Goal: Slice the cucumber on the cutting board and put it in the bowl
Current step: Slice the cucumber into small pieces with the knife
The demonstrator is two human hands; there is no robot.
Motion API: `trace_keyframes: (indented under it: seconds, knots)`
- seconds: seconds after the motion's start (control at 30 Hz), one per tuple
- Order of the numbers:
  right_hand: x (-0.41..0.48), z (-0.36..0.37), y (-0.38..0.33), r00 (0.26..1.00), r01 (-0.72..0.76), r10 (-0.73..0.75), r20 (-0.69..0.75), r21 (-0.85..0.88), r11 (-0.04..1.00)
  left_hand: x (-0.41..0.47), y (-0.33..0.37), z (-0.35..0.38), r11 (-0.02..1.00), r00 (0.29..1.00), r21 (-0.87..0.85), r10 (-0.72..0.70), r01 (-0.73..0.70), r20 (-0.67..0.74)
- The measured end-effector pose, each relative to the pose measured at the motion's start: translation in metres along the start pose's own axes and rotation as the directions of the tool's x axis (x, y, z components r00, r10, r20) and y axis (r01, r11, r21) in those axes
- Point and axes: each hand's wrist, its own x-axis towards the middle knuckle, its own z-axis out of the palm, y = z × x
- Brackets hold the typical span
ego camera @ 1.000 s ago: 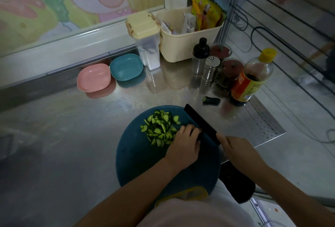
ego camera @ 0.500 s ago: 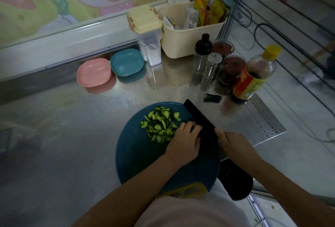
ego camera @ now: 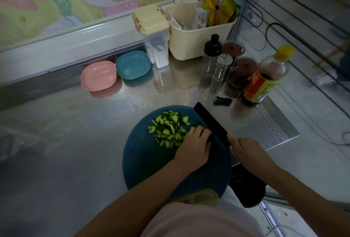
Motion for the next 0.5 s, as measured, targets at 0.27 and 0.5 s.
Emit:
trace_keyframes:
  seconds: [0.27,0.5]
  knots:
    - [0.0062,0.0074,-0.0066,0.999,0.035,-0.035,0.008,-0.017,0.999,-0.0004,0.0004,-0.0013,1.000,1.000,-0.009,0.008,-0.008,-0.002]
    - [0.0043,0.0020,-0.0049,0.999,0.027,-0.026,0.029,-0.030,0.999,-0.0016,0.0013,-0.0010,1.000,0.999,-0.005,0.012,-0.012,-0.031]
